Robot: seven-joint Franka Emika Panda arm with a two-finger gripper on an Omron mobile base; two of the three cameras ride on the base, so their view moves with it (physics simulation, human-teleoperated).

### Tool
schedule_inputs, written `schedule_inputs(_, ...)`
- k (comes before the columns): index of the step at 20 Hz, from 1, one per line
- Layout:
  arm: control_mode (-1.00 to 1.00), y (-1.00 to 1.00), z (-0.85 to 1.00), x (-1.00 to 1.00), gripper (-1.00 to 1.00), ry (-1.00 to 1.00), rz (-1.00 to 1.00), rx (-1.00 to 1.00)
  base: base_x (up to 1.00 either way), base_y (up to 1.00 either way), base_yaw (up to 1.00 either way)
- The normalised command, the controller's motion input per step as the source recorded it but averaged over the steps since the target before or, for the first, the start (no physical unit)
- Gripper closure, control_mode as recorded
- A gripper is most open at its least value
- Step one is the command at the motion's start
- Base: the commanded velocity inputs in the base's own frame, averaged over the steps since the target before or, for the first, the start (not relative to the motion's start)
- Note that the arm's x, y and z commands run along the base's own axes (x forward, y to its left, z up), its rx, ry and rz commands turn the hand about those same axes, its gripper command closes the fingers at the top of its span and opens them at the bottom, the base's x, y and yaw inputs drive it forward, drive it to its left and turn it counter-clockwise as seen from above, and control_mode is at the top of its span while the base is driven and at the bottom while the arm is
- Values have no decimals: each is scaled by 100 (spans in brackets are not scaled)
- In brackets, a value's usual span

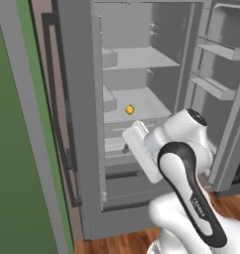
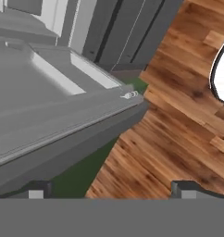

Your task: Retrieve a lemon from the fridge and place it on the cutting board with the fish.

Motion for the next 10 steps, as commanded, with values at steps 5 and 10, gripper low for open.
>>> schedule_inputs(5,-100,-63,-1,0,-100,-21,14,-20,0,0,0)
schedule_inputs(10,-100,-51,0,-6,-100,-23,30,-38,0,0,0)
